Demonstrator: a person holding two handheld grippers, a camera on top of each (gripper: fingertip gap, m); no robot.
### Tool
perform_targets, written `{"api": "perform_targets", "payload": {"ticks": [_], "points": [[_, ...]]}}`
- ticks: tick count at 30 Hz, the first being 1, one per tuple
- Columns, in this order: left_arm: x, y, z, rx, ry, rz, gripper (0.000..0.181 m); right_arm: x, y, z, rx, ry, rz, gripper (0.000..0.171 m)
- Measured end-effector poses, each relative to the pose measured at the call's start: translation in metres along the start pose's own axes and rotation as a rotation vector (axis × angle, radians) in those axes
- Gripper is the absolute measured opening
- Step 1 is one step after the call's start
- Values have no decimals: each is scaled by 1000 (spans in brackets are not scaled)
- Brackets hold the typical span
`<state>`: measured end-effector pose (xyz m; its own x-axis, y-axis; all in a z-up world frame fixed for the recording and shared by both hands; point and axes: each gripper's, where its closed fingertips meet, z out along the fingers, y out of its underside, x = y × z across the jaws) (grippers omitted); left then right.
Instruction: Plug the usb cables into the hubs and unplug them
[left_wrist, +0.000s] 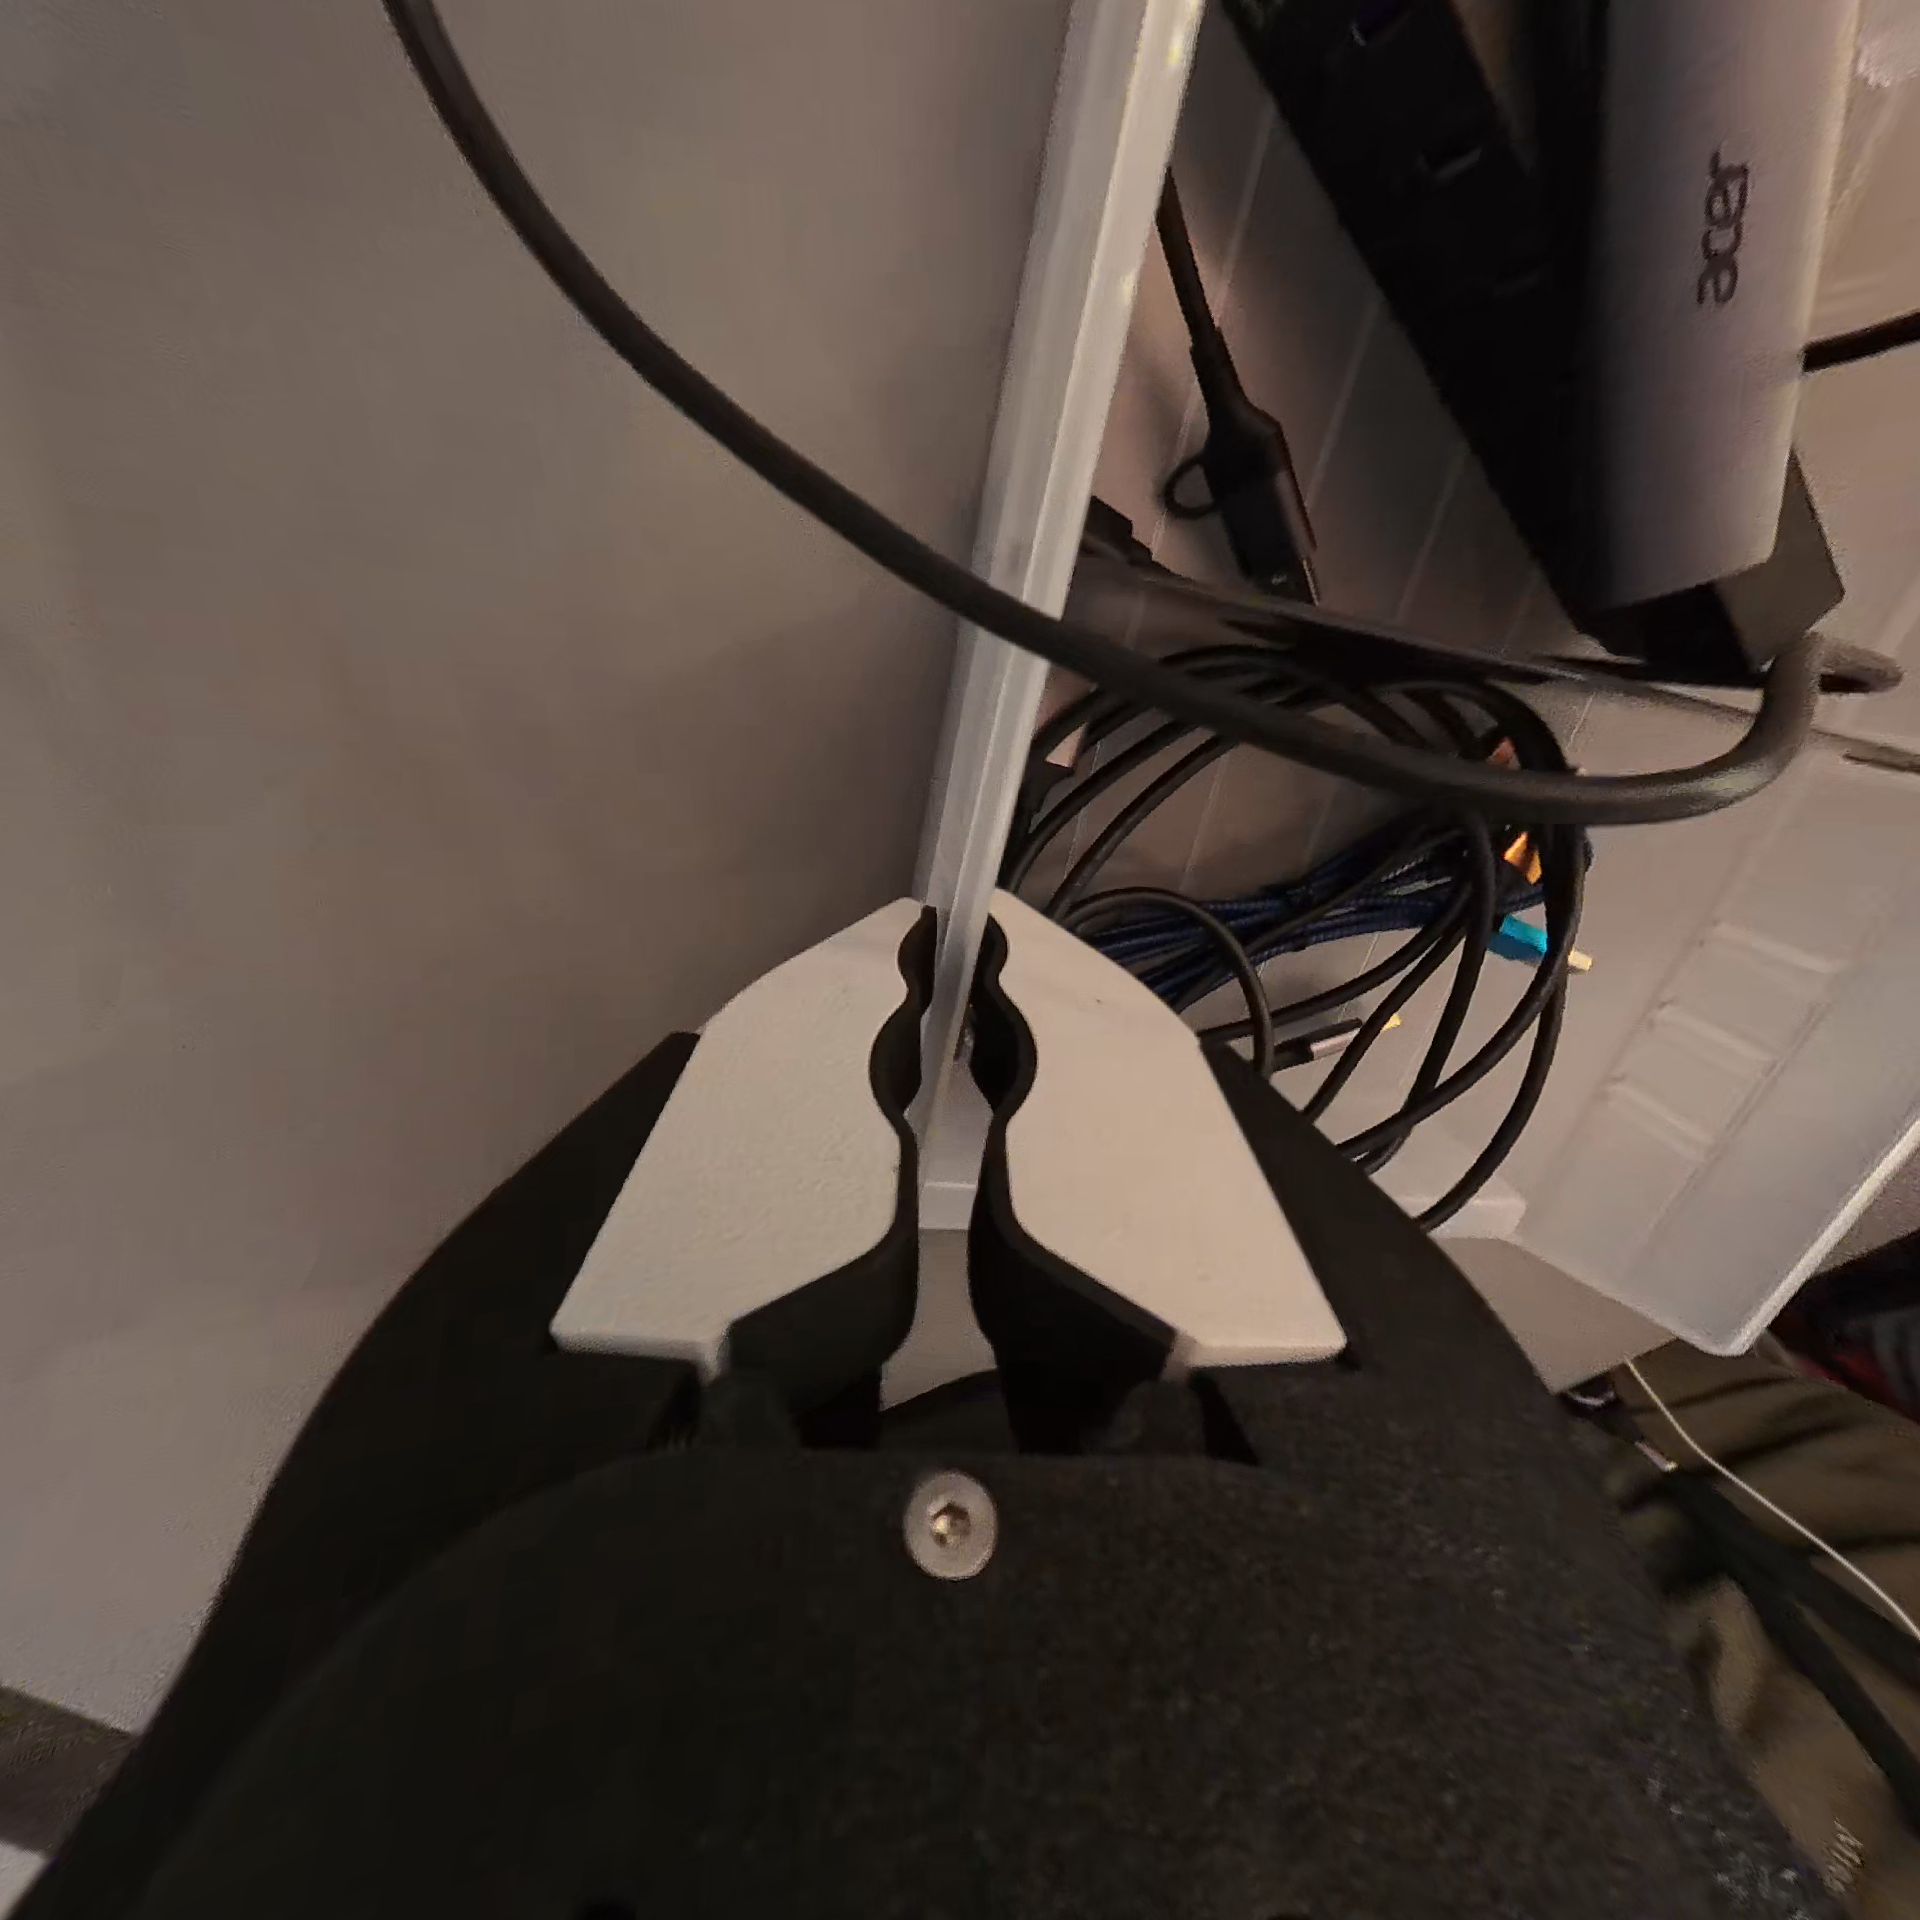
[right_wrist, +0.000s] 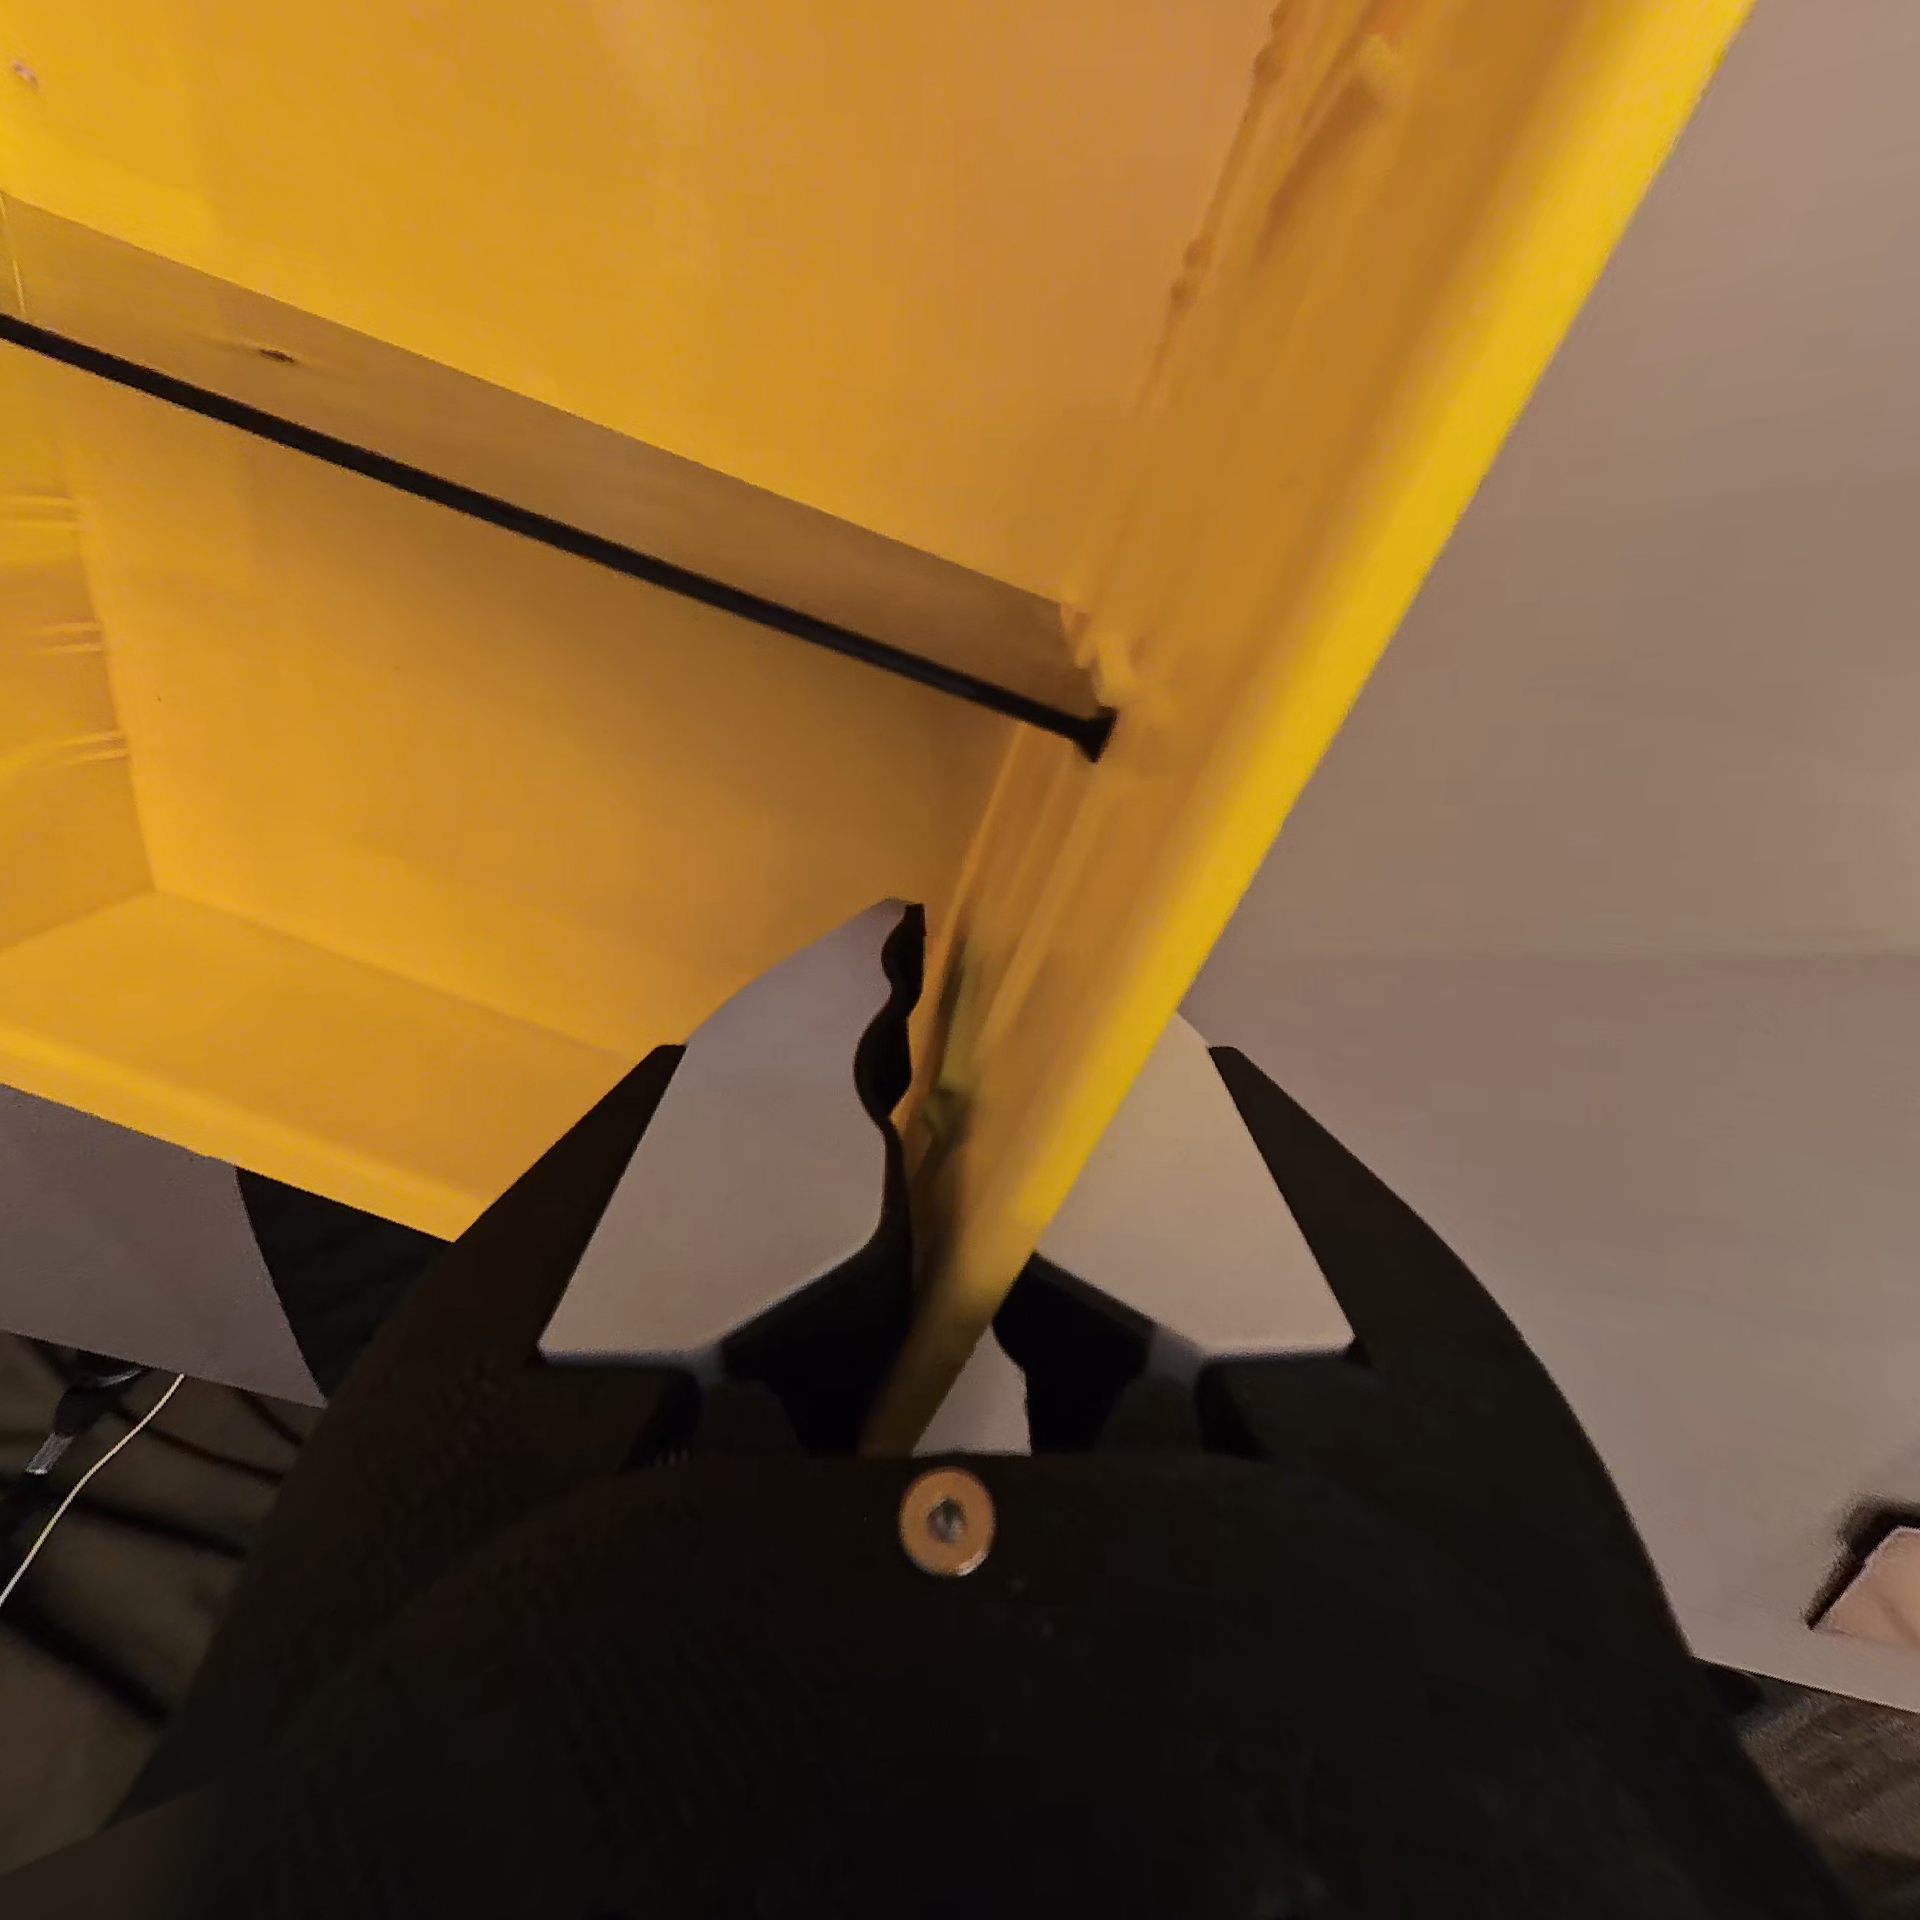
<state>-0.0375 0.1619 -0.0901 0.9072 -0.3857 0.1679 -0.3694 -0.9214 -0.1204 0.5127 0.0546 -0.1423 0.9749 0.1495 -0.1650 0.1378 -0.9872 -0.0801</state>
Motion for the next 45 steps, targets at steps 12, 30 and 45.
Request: {"api": "perform_targets", "payload": {"ticks": [12, 30, 45], "points": [[-149, 125, -44, 129, -9, -307, 3, -24, -5, 4, -18, 21, -23, 10], [-154, 151, -46, 182, -105, -188, 5, -19, -13, 4, -57, 8, -34, 6], [-138, 170, -46, 195, -45, -173, 8, -22, -28, -9, 117, 7, -132, 29]]}}
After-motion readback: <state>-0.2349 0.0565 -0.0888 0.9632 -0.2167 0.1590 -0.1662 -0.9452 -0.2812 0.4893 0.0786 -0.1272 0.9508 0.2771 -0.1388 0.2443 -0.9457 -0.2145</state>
